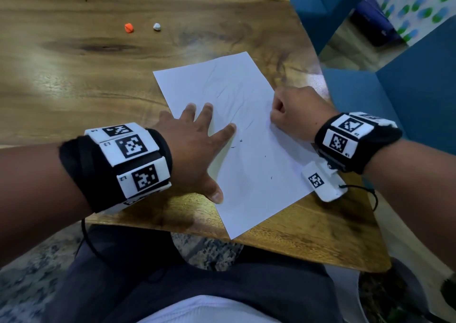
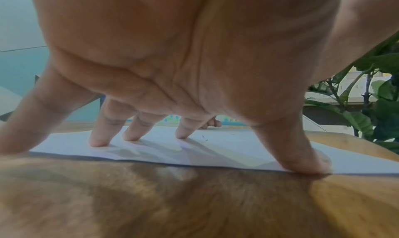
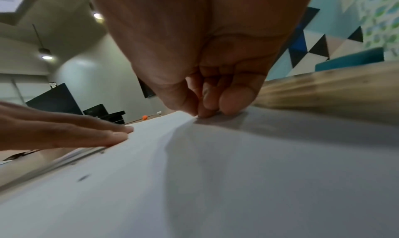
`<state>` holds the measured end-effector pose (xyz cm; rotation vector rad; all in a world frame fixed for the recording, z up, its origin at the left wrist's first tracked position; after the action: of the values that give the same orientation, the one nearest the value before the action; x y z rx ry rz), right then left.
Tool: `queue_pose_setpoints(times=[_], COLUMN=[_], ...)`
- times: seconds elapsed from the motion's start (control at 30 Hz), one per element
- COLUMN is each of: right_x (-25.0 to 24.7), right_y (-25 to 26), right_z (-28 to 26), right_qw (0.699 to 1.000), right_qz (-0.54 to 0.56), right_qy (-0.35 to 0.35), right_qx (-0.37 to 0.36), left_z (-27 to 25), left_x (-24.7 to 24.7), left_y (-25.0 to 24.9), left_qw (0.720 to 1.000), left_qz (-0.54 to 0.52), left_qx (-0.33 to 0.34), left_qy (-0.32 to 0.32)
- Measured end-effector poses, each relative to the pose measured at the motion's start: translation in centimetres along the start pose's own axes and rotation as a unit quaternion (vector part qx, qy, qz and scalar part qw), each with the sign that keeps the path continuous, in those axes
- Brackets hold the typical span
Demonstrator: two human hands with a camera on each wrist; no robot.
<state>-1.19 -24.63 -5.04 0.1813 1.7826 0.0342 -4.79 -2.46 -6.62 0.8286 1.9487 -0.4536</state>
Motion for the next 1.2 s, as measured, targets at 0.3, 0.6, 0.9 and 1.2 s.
queue_pose_setpoints(times=[0.3, 0.6, 0.9, 1.2], right_x=[2.4, -0.2, 2.0, -0.1], right_y=[4.0, -0.6, 2.3, -0.9], right_z=[-6.6, 0.3, -5.5, -0.8], right_qw=[0.98, 1.0, 0.986, 1.0], right_qz=[0.003, -0.006, 0.02, -0.007], right_qy=[0.113, 0.001, 0.1, 0.011], right_qx=[-0.165, -0.016, -0.135, -0.009], left_z=[0.2, 0.4, 0.6, 0.4], left_x=[-0.2, -0.5, -0.3, -0.5], left_y=[0.0, -0.2, -0.2, -0.2], left_qw=[1.0, 1.0, 0.999, 0.999], left_qz=[-0.001, 0.02, 0.023, 0.022], left_qx=[0.011, 0.02, 0.024, 0.023], left_qy=[-0.004, 0.004, 0.014, 0.018])
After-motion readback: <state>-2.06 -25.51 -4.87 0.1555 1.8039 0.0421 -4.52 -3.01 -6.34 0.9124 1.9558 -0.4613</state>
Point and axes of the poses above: each hand's wrist, its own z-axis towards the middle knuckle, its own x-axis out of the palm, y = z × x, the point moved 2 cm from there along z, towards the middle knuckle, and after that the axes turned 8 degrees about x, right-handed, at the moved point
